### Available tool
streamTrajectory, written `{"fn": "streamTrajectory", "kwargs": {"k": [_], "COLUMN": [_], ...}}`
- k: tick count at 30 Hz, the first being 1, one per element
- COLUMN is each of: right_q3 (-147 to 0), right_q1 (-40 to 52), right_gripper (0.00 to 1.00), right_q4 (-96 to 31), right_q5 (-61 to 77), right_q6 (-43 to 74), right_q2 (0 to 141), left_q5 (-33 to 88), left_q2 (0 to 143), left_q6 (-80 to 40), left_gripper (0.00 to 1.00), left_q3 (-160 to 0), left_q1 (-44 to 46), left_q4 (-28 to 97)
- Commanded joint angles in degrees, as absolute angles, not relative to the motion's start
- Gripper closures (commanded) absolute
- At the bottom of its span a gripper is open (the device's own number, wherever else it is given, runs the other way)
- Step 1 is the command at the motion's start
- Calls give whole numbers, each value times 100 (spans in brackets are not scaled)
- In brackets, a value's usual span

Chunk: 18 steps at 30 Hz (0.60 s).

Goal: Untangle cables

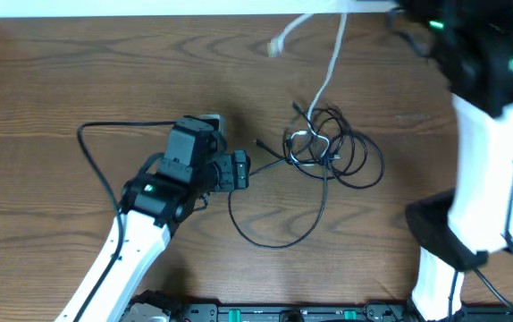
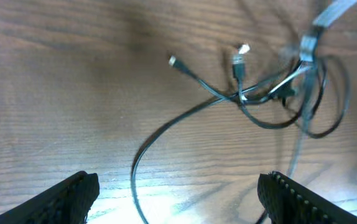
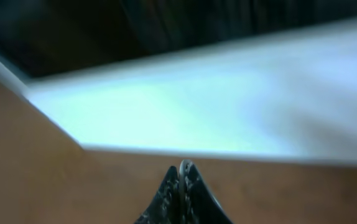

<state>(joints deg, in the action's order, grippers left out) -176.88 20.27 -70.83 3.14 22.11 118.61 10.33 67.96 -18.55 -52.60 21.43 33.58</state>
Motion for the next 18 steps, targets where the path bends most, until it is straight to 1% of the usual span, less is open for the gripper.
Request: {"fn": "streamTrajectory", "kwargs": {"k": [1,7,12,14,16,17,18], "right_q3": [-17928,-17928,-17928,-17924,-17898,-17867,-17814], "right_q1": [1782,1417,1321,1321,1323,1321,1321], "right_gripper": [99,99,99,99,99,99,99], "right_q4": [-6731,-6187,-5948,-6178,-6718,-7017,-7422], "right_q5": [340,366,384,384,384,379,379], "right_q6": [2335,2530,2615,2613,2613,2609,2606], "right_q2": [11413,10857,10571,10521,10536,10560,10595], "left_q5": [1238,1463,1511,1728,1922,2045,2091], "left_q2": [7019,7181,7181,7181,7181,7181,7179], "left_q6": [-1758,-1761,-1758,-1756,-1643,-1553,-1503], "left_gripper": [13,13,13,13,14,15,20], "left_q3": [-5374,-5374,-5374,-5374,-5374,-5374,-5376], "left_q1": [2134,2134,2134,2134,2134,2134,2134], "left_q4": [3258,2945,2829,2770,2696,2639,2580]}}
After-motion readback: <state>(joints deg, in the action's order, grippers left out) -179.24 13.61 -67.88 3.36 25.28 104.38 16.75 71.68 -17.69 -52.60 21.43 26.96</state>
